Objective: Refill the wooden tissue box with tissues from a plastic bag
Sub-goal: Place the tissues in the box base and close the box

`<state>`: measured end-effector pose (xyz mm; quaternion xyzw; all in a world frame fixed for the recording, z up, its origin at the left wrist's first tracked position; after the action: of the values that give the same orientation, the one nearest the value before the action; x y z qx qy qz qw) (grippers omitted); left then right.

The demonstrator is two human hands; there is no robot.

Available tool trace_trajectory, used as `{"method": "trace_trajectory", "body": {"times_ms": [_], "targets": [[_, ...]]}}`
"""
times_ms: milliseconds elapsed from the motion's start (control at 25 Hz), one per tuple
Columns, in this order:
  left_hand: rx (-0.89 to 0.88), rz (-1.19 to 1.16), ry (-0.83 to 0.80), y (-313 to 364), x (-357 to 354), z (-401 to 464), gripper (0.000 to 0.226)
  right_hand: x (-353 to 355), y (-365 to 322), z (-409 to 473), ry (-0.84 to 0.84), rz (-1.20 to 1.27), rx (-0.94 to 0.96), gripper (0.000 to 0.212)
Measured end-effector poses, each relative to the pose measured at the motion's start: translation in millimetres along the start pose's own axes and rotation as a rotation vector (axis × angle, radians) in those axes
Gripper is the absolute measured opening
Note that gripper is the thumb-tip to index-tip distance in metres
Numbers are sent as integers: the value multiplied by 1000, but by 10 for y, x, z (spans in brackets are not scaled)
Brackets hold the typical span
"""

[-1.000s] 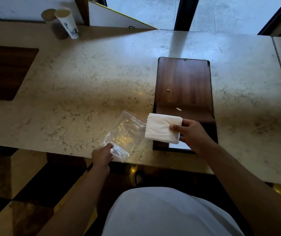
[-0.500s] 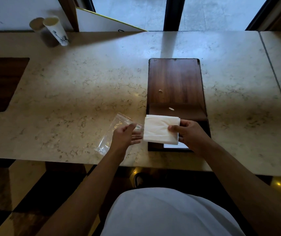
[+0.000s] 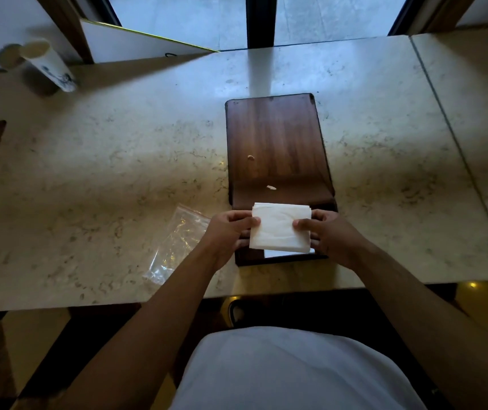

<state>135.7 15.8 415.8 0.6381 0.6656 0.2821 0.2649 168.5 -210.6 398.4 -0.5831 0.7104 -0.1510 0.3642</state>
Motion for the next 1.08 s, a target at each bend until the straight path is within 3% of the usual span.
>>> {"method": "trace_trajectory", "body": {"times_ms": [160,400,520,640,760,1080], "targets": [[52,128,54,-36,-79,100,23,95,-16,86,76,-112,-6,23],[82,301,144,-162,-291,235,19,141,-19,176,201,-553,122,12],[49,454,225,-186,-337,332,19,121,-4,217,261,-736,214,18],[38,652,295,-200,-363,421,21,125,42,266,322,-830,223,27],[20,808,295,-220,-400,476,7,124,87,306,352,-904,226,26],[-7,998,322,-227,-444,529,21,121,101,360,350,-1026,227,29]]}}
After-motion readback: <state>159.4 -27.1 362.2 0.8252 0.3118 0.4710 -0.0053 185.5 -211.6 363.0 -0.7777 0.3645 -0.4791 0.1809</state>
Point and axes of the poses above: each hand's wrist, its own z-axis towards the middle knuckle, its own x-axis out of the back of the hand, y = z × x, the point moved 2 cm from there along z, towards the middle knuckle, and after that the axes turned 15 degrees about z, right-handed, at the moved point
